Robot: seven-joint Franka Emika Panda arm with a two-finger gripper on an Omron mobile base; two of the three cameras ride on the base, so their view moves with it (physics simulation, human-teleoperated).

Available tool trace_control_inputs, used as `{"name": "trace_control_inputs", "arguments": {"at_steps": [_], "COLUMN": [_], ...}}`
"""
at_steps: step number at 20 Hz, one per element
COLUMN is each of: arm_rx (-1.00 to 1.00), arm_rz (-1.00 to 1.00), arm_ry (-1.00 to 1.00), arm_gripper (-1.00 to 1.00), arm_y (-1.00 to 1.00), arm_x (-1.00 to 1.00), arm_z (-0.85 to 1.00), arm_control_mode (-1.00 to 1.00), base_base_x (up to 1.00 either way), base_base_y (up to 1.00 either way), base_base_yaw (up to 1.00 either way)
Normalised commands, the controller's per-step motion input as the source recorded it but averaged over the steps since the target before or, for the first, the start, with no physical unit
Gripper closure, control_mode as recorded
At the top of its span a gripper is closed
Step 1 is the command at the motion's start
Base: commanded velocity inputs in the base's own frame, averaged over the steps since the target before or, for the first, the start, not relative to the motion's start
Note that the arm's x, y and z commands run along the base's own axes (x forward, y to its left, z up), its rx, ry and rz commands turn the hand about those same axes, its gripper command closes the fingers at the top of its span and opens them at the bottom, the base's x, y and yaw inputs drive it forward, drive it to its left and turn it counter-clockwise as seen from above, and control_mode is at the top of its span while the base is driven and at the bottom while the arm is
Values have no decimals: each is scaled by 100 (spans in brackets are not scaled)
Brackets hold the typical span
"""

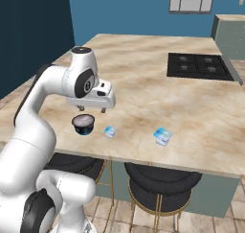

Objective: Stack the yogurt containers by placing the smaller containers on top of the larger containers.

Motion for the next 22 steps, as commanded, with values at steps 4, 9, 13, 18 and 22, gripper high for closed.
{"name": "trace_control_inputs", "arguments": {"at_steps": [4,9,13,18,22], "arm_rx": [-4,-6,-6,-7,-8], "arm_rz": [0,0,0,0,0], "arm_ry": [3,5,5,3,0], "arm_gripper": [-100,-100,-100,-100,-100], "arm_y": [-25,-21,-16,-16,-19], "arm_x": [-12,-15,-18,-18,-18], "arm_z": [0,-1,-4,-12,-15], "arm_control_mode": [-100,-100,-100,-100,-100], "base_base_x": [0,0,0,0,0], "base_base_y": [0,0,0,0,0], "base_base_yaw": [0,0,0,0,0]}}
